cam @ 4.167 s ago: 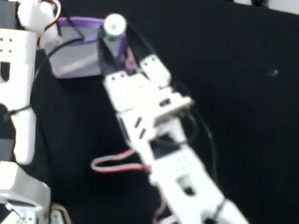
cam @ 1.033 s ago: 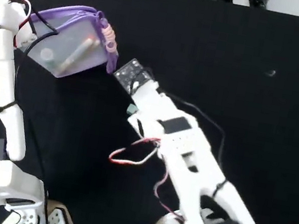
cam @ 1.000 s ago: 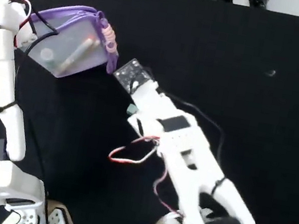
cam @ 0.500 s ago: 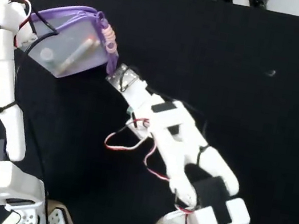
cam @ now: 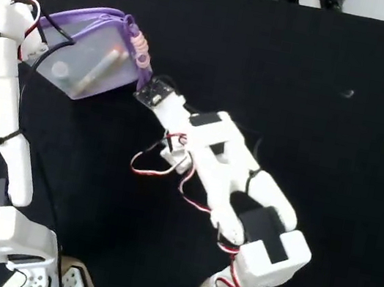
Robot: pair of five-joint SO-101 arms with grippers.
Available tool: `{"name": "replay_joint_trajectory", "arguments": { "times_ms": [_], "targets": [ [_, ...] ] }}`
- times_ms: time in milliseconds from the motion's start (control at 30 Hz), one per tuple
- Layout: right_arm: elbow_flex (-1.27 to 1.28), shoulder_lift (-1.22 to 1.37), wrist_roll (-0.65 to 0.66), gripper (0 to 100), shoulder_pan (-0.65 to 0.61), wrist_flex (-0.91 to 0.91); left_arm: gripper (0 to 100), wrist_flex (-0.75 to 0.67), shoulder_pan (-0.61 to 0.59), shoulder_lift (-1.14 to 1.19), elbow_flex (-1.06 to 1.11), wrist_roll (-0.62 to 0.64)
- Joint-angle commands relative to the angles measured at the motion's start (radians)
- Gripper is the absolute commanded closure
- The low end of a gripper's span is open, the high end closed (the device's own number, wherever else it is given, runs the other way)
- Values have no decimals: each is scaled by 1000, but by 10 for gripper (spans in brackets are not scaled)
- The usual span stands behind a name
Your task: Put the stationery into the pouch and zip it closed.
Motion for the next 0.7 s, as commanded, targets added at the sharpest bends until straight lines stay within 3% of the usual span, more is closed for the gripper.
{"name": "replay_joint_trajectory", "arguments": {
  "times_ms": [0, 233, 433, 667],
  "targets": [
    [-42, -7, 3, 972, -11, 9, 971, -14, -12, -21, -1, 3],
    [-41, -120, -6, 988, 37, 18, 971, -8, -8, -21, -5, 8],
    [-41, -378, -137, 988, 127, 12, 971, 41, 62, -23, -36, 8],
    [-41, -687, -233, 988, 92, -46, 971, 77, 91, -23, -67, 8]
  ]
}}
